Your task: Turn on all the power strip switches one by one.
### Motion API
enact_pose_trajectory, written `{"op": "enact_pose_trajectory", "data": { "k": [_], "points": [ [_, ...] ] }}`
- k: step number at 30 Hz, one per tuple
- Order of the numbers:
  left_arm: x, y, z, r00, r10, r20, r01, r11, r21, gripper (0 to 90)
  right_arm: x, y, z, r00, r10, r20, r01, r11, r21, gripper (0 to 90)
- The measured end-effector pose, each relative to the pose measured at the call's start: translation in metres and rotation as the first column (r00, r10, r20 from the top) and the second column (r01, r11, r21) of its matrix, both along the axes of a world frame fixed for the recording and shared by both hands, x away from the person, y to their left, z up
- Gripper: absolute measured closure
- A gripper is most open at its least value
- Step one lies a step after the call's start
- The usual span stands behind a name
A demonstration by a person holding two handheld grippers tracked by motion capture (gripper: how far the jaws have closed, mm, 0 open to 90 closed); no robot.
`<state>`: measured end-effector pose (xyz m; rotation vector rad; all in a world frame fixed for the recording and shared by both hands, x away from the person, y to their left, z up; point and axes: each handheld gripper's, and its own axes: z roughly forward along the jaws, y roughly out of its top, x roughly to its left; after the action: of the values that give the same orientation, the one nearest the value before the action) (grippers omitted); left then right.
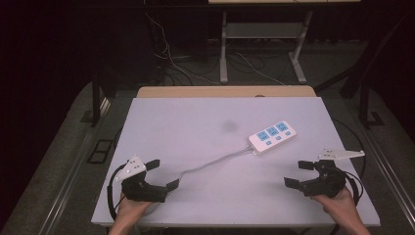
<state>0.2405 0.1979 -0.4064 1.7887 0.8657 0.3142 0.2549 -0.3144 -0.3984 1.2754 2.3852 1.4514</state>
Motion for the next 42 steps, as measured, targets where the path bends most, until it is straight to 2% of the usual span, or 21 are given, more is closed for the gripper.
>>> {"op": "enact_pose_trajectory", "data": {
  "k": [6, 25, 35, 37, 42],
  "points": [
    [0.000, 0.000, -0.001, 1.0000, -0.001, 0.000, 0.001, 1.0000, 0.005, 0.0, 0.005, -0.001, 0.005, 0.9999, 0.013, -0.011, -0.013, 1.000, -0.018, 0.3],
    [0.000, -0.002, -0.002, 0.9999, -0.008, -0.008, 0.008, 1.0000, 0.003, 0.0, 0.023, 0.004, 0.025, 0.9987, 0.051, -0.004, -0.051, 0.997, -0.061, 0.3],
    [0.000, -0.001, -0.002, 0.9999, -0.007, -0.008, 0.007, 1.0000, 0.005, 0.0, 0.041, 0.006, 0.035, 0.9975, 0.069, -0.012, -0.070, 0.994, -0.087, 0.3],
    [0.000, -0.001, -0.002, 0.9999, -0.006, -0.009, 0.006, 1.0000, 0.006, 0.0, 0.048, 0.007, 0.038, 0.9972, 0.074, -0.010, -0.075, 0.991, -0.109, 0.3],
    [0.000, -0.001, -0.002, 0.9999, -0.007, -0.010, 0.007, 1.0000, 0.006, 0.0, 0.055, 0.009, 0.041, 0.9963, 0.084, -0.015, -0.085, 0.989, -0.123, 0.3]
  ]
}}
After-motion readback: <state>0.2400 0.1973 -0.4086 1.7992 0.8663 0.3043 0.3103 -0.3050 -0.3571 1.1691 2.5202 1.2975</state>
